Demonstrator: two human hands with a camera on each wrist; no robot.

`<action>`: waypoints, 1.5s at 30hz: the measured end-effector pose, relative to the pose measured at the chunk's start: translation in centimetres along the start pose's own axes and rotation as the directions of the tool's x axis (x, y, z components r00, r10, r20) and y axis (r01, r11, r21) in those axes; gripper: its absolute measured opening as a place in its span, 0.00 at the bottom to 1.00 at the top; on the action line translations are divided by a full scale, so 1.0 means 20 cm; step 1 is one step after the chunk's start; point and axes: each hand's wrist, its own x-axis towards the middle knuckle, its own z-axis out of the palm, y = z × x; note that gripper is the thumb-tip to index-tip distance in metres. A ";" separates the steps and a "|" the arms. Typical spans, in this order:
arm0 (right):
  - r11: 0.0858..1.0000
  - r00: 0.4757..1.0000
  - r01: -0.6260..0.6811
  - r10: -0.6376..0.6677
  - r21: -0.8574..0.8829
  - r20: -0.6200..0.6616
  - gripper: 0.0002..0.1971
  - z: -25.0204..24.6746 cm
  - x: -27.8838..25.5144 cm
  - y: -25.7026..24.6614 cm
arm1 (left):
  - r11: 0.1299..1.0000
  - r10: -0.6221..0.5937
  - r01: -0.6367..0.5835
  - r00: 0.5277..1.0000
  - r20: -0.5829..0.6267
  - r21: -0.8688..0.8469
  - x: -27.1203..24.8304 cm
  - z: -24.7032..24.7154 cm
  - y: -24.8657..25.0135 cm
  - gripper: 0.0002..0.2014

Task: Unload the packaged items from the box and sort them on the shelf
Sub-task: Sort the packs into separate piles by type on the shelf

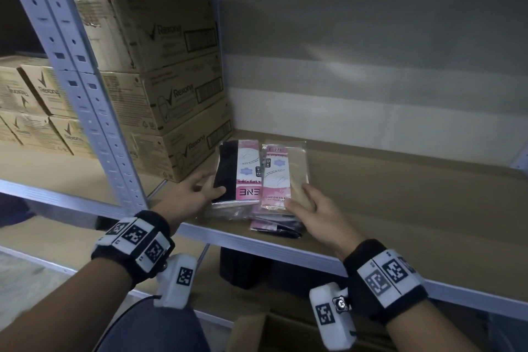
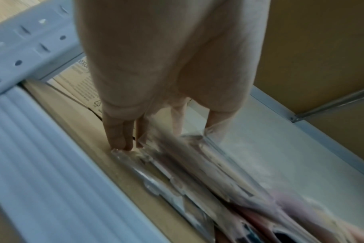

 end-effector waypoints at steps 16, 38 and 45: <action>0.995 1.000 0.017 -0.015 0.098 -0.025 0.34 0.15 0.25 -0.04 | 0.974 -0.019 0.011 0.999 -0.035 -0.228 0.18 -0.03 -0.04 0.33; 0.923 0.991 -0.101 0.125 0.370 -0.042 0.26 0.08 0.46 0.00 | 0.997 0.046 -0.053 0.991 -0.128 -0.053 0.31 0.00 0.06 0.19; 0.882 0.971 -0.162 0.223 0.443 -0.089 0.11 0.03 0.38 -0.01 | 0.998 0.037 -0.026 0.978 -0.206 0.054 0.24 -0.05 0.10 0.11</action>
